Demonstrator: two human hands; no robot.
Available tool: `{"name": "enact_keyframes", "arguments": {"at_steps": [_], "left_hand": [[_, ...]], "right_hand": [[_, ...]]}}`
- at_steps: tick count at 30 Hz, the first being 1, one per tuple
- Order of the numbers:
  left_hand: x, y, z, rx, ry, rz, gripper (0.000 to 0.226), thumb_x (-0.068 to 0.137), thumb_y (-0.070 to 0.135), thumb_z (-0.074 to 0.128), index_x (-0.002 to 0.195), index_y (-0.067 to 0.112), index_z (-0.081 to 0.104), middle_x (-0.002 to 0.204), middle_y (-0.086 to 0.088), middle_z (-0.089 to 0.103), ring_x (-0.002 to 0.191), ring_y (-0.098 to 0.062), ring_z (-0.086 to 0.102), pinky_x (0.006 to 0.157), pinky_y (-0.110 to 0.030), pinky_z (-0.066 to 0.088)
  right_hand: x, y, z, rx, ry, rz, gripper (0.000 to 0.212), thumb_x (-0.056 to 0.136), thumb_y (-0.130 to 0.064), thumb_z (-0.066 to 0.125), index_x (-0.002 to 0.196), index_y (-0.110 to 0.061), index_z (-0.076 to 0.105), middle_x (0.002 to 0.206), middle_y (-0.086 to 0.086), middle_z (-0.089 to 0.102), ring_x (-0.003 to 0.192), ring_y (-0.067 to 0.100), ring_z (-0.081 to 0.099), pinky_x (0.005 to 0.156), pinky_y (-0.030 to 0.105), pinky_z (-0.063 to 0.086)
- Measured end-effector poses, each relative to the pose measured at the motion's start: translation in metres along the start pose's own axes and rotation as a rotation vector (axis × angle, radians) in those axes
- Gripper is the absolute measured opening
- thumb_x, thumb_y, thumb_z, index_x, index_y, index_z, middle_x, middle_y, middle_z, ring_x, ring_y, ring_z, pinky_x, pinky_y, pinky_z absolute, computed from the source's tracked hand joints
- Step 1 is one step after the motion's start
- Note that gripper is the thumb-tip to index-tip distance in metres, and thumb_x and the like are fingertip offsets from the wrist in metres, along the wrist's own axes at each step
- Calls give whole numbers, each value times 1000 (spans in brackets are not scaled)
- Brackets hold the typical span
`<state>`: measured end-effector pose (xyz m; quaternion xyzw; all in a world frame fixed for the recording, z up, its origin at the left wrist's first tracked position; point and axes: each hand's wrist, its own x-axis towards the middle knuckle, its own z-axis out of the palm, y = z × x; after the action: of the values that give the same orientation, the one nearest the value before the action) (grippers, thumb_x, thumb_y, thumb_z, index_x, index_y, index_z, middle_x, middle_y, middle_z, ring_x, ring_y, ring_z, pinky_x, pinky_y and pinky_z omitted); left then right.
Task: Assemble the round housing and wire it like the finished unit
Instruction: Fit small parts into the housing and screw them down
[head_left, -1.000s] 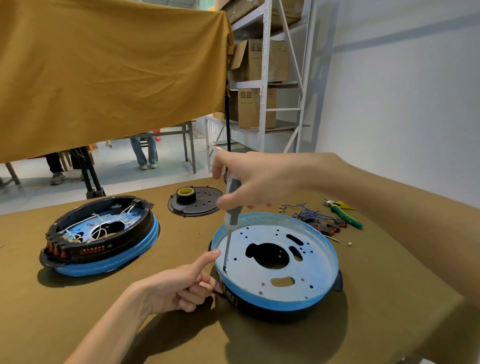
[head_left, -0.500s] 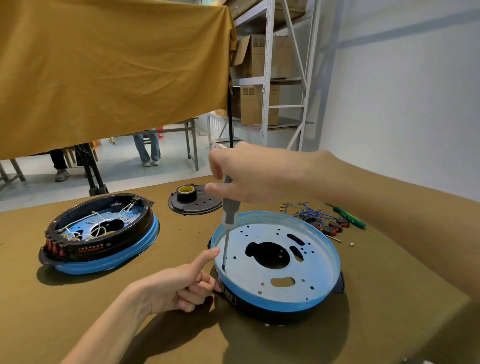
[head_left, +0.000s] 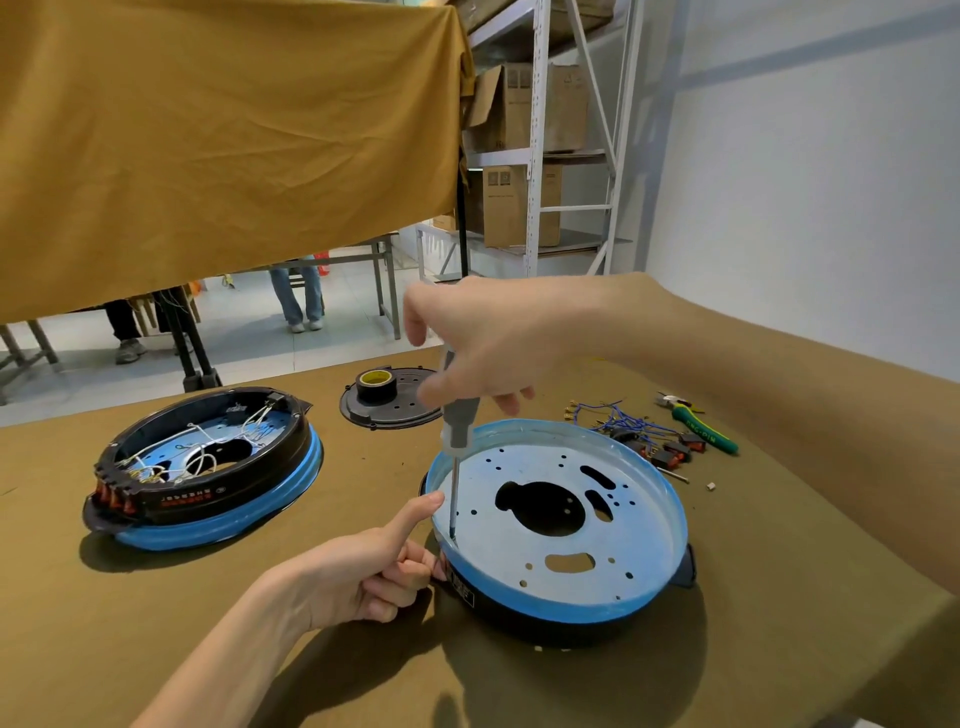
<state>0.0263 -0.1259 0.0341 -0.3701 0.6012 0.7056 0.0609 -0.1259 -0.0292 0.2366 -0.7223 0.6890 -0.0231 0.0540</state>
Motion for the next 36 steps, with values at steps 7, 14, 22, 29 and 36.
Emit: {"name": "enact_keyframes", "arguments": {"at_steps": [7, 14, 22, 29, 36], "left_hand": [[-1, 2, 2, -4, 21, -9, 80, 73, 82, 56, 97, 6, 62, 64, 3, 24, 54, -11, 18, 51, -22, 20], [-1, 2, 2, -3, 24, -11, 82, 69, 82, 58, 98, 5, 63, 65, 2, 24, 55, -11, 18, 49, -21, 21], [1, 1, 0, -9, 20, -13, 82, 68, 83, 59, 98, 6, 63, 63, 3, 25, 53, -11, 20, 47, -21, 24], [4, -2, -3, -12, 15, -17, 84, 68, 83, 61, 99, 6, 65, 62, 3, 26, 51, -11, 22, 46, -21, 25], [6, -3, -5, -4, -3, -10, 85, 65, 85, 63, 97, 7, 67, 62, 4, 27, 51, -11, 21, 46, -21, 25]], "right_hand": [[-4, 1, -4, 106, -81, 15, 50, 95, -22, 70, 129, -15, 34, 84, 9, 70, 53, 17, 67, 42, 22, 49], [-4, 0, 0, 104, -75, 17, 54, 96, -27, 69, 131, -16, 30, 86, 10, 69, 52, 15, 65, 44, 22, 50], [-5, 3, 1, 62, -39, 21, 55, 95, -33, 70, 131, -17, 32, 84, 7, 67, 52, 13, 62, 44, 22, 50], [-2, 4, 7, -43, 46, 0, 46, 99, -49, 59, 123, -17, 36, 85, 3, 71, 50, 12, 66, 46, 26, 52], [-4, 6, 8, -137, 95, 15, 40, 103, -52, 50, 121, -18, 41, 80, 2, 69, 49, 13, 67, 47, 28, 51]]}}
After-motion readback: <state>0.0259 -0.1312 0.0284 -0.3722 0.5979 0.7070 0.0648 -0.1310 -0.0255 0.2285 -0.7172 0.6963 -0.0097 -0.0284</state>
